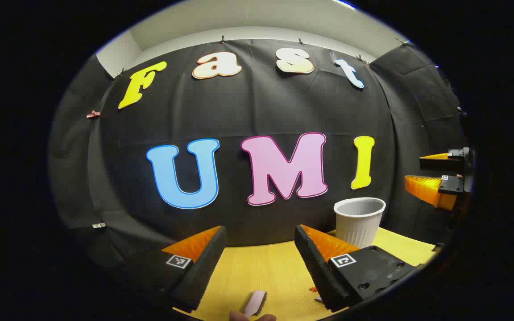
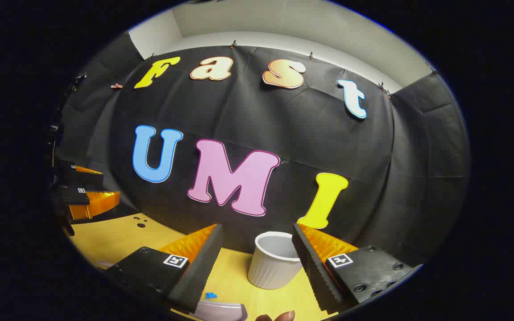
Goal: Pick up the small broom and dustpan from the desktop, sweep the trash into the dustpan with the broom, and then empty the trash into the garbage bin.
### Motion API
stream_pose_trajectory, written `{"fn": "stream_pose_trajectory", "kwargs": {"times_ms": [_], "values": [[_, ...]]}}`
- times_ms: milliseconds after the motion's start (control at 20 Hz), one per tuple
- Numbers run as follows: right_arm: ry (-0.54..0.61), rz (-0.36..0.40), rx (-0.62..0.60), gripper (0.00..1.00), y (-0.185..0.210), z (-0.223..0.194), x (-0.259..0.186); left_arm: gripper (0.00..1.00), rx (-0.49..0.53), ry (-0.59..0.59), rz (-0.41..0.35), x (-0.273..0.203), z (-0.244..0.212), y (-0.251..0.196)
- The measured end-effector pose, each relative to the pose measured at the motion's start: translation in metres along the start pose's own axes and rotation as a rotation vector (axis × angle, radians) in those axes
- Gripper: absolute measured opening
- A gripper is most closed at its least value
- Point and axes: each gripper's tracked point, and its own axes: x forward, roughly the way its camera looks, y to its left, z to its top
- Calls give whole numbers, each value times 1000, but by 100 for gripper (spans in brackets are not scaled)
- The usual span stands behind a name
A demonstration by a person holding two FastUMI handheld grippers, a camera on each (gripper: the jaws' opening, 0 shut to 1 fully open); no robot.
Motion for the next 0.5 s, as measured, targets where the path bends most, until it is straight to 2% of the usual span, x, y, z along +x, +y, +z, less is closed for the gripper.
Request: {"fn": "stream_pose_trajectory", "kwargs": {"times_ms": [500], "values": [[-1,2,8,97,-3,0,1,97,13,1,-14,2,0,-2]]}}
